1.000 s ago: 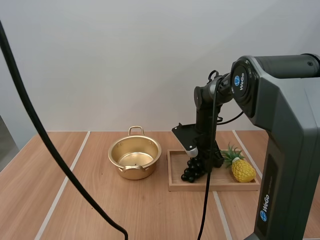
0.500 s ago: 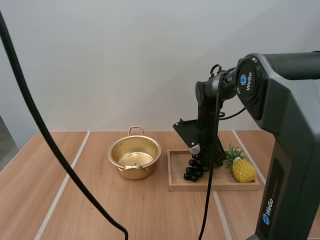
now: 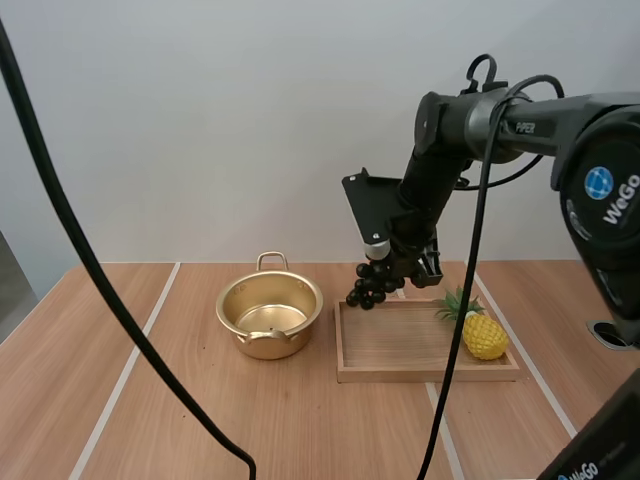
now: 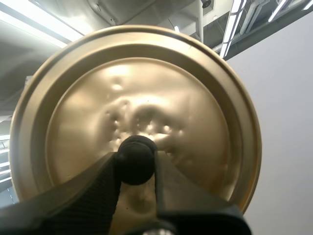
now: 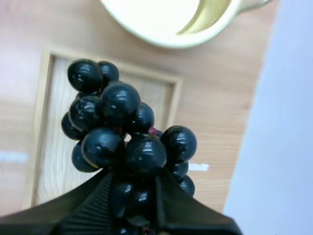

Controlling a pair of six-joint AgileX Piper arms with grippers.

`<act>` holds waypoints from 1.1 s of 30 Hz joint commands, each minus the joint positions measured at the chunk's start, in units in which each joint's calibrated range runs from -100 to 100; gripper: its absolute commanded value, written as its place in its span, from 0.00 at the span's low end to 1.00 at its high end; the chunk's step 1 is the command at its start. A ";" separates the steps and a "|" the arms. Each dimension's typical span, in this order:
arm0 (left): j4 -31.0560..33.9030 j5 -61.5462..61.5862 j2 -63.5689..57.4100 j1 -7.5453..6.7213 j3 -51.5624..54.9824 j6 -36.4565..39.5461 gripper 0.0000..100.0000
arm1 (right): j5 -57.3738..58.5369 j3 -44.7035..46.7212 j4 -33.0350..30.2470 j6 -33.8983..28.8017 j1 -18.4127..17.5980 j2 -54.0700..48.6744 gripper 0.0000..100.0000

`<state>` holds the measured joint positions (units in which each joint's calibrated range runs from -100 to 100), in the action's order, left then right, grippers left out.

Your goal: Open the pot, put the grape inside, and close it

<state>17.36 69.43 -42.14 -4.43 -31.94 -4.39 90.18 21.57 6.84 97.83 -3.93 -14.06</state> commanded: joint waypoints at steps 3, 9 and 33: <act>0.63 -2.11 0.07 -0.32 -0.23 0.55 0.00 | -2.08 0.05 1.35 -1.39 -1.79 -5.82 0.00; 0.63 -1.96 -0.17 -0.32 -0.23 0.55 0.00 | -4.39 -0.35 1.35 -3.41 -6.65 -8.92 0.00; 0.86 -12.34 -4.37 -0.32 -0.23 0.13 0.00 | -22.67 -2.64 0.54 -14.32 -15.00 -0.87 0.00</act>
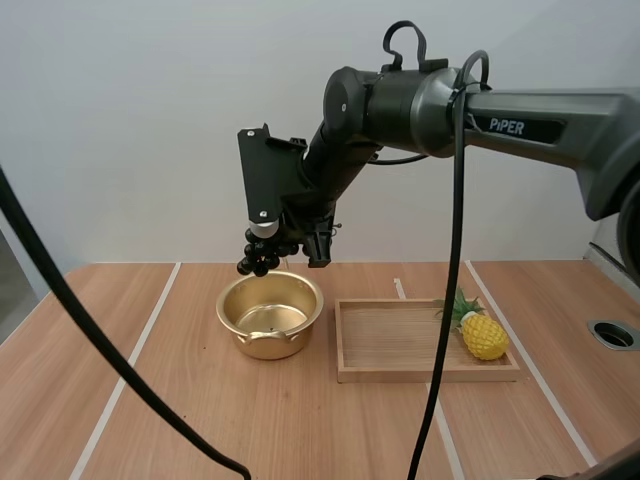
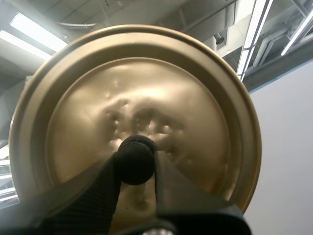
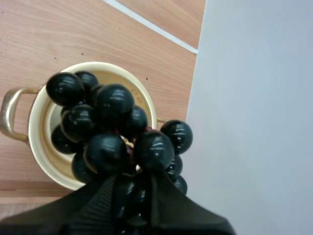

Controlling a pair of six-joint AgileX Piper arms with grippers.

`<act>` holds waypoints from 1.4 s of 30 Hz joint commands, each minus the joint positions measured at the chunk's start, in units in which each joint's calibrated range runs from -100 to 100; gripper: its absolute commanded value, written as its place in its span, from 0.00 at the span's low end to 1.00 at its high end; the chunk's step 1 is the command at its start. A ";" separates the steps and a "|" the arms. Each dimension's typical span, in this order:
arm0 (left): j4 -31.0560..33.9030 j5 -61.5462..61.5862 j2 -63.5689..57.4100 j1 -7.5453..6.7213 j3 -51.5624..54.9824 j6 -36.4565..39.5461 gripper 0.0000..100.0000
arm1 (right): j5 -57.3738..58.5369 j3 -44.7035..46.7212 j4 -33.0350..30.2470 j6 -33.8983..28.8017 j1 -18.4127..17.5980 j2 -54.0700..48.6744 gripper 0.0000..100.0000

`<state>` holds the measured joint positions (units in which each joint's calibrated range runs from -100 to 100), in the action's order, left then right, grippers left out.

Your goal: Open the pot, put the grape inside, and close it

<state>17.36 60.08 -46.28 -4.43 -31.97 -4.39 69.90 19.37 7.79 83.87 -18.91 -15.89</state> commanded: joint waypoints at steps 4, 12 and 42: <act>0.74 -2.98 -0.28 -0.32 -0.20 0.13 0.00 | -4.32 -0.44 -0.17 -0.36 -0.02 4.22 0.00; 0.74 -2.98 -0.28 -0.32 -0.20 0.13 0.00 | -5.92 -0.44 -0.60 -0.36 -0.02 8.40 0.00; 0.72 -2.98 -0.66 -0.32 -0.20 0.13 0.00 | -10.87 -0.44 0.29 -0.32 -2.72 17.70 0.00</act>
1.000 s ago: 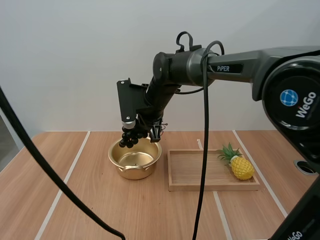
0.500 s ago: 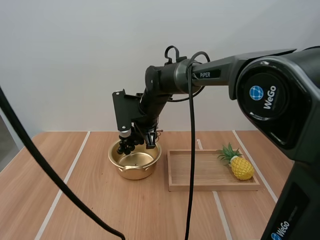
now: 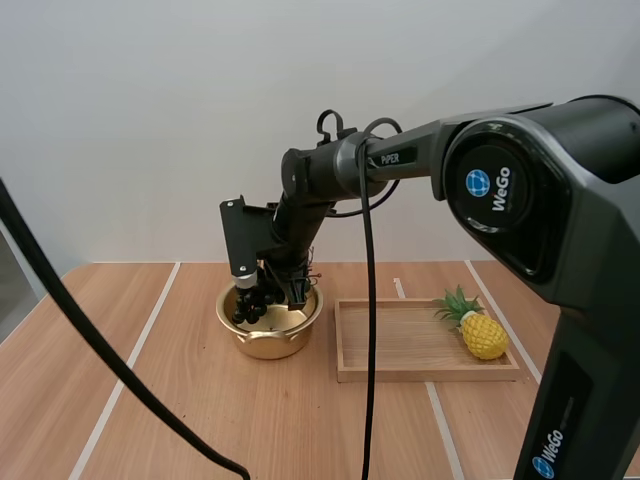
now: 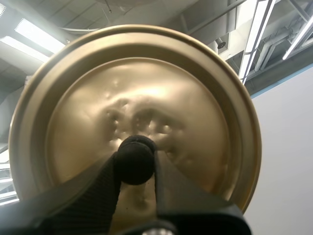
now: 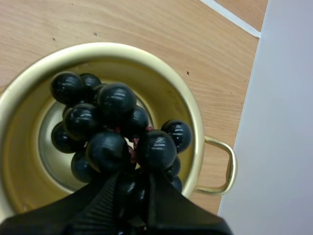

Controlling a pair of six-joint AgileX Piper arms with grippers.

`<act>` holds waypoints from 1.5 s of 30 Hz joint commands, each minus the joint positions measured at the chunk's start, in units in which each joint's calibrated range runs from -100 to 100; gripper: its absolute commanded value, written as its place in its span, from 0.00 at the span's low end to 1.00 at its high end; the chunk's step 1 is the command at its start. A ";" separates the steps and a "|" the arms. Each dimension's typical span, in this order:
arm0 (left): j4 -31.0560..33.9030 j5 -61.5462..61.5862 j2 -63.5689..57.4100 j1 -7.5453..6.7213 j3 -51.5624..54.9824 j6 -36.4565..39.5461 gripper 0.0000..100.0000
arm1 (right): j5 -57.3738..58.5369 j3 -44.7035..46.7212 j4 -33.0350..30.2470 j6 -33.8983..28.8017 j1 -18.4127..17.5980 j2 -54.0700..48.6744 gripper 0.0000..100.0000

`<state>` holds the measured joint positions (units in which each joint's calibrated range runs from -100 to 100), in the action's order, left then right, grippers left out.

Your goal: Open the pot, put the grape inside, and close it

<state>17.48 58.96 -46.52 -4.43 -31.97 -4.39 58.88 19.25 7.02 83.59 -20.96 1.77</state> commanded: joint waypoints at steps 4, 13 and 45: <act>0.61 -1.85 -0.41 -0.32 -0.20 0.13 0.00 | 0.15 -0.32 1.30 -0.58 -1.43 1.39 0.00; 0.61 -1.85 -0.41 -0.32 -0.20 0.13 0.00 | 3.84 -0.17 1.30 -1.91 -1.52 5.22 0.00; 0.61 0.68 -0.41 -0.32 -0.20 0.13 0.00 | -4.20 -0.30 -0.12 -2.92 -1.45 9.66 0.64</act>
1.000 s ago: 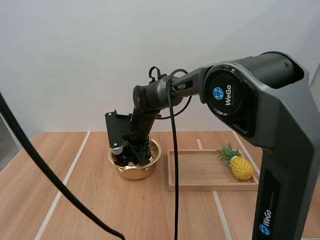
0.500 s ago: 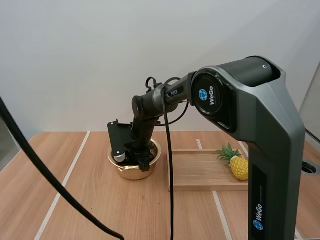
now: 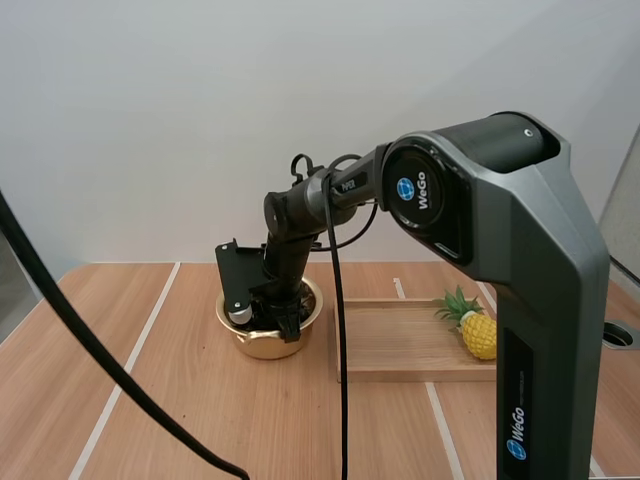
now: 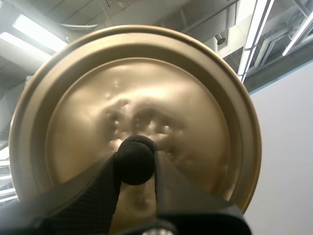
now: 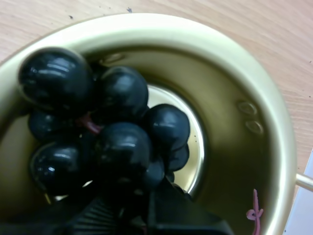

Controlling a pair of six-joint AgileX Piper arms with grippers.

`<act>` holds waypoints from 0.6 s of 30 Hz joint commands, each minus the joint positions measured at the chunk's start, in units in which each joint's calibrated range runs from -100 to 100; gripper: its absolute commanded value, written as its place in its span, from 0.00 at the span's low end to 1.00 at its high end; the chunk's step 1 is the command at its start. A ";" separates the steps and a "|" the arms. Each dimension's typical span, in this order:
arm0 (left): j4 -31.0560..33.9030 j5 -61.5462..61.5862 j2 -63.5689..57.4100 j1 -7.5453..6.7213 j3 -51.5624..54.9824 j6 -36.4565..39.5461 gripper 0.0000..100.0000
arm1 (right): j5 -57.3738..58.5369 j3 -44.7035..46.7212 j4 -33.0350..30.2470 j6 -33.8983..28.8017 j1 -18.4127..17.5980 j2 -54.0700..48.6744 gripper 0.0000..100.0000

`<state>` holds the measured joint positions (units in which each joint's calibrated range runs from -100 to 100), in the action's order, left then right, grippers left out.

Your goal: Open the pot, put the grape inside, and close it

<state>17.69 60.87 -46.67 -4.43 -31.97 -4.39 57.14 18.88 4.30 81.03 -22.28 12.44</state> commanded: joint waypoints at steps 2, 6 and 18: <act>0.40 -1.24 -0.26 -0.32 -0.20 0.13 0.00 | -3.09 0.07 3.77 -0.43 -0.12 -1.81 0.95; 0.40 -1.24 -0.26 -0.32 -0.20 0.13 0.00 | -4.42 0.07 3.50 -0.88 -0.12 -2.78 1.00; 0.40 -1.24 -0.26 -0.32 -0.20 0.13 0.00 | -3.59 0.07 2.59 -1.67 -0.12 -10.12 1.00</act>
<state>17.69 60.87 -46.67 -4.43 -31.97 -4.39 53.36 19.17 7.24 79.92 -22.45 4.59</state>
